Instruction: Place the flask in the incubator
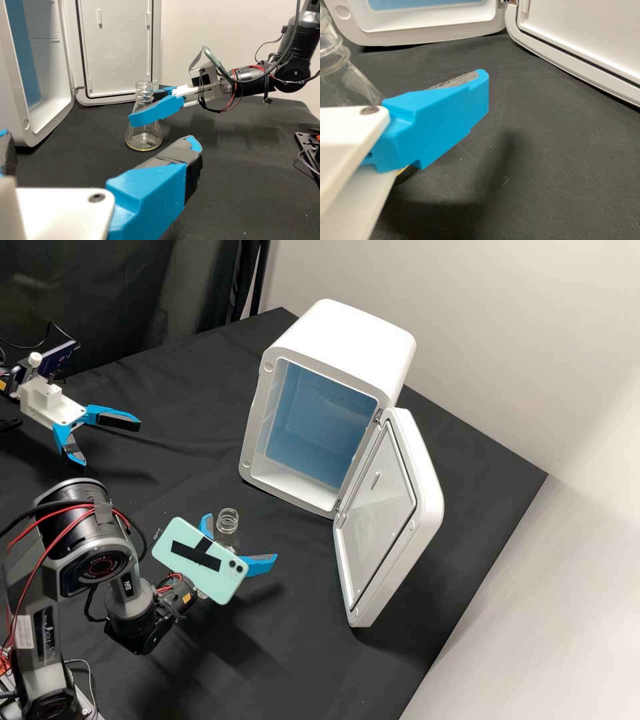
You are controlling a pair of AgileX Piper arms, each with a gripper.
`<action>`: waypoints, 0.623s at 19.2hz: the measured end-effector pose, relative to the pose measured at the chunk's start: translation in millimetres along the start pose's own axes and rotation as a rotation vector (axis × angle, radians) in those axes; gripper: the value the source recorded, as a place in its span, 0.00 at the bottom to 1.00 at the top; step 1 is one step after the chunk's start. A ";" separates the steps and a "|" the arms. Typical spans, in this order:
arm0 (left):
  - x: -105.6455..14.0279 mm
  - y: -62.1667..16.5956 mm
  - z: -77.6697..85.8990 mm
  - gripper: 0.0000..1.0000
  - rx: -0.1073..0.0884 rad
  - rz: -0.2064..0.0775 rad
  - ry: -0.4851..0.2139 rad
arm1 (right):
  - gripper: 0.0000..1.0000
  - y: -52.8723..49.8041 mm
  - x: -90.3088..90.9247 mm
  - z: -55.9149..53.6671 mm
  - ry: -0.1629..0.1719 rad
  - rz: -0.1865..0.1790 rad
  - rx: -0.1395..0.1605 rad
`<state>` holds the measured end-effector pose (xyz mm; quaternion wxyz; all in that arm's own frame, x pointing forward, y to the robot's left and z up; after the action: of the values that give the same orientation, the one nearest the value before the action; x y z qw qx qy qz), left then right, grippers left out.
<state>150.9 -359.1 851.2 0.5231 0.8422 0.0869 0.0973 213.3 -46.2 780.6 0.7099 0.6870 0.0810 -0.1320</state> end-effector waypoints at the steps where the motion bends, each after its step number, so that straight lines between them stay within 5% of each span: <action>1: 0.0 0.0 0.0 1.00 0.000 0.000 0.000 | 1.00 -0.2 0.1 -0.2 0.000 0.000 0.000; 8: 0.0 0.0 0.0 1.00 0.000 0.000 0.000 | 1.00 -2.0 1.5 -8.6 0.027 -0.001 0.012; 12: 0.0 0.0 0.0 1.00 0.000 0.000 0.000 | 1.00 -3.2 9.6 -8.7 0.066 -0.054 0.124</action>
<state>150.9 -359.1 851.2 0.5231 0.8422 0.0869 0.0973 222.1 -38.3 774.4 0.6590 0.7313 0.1147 -0.1332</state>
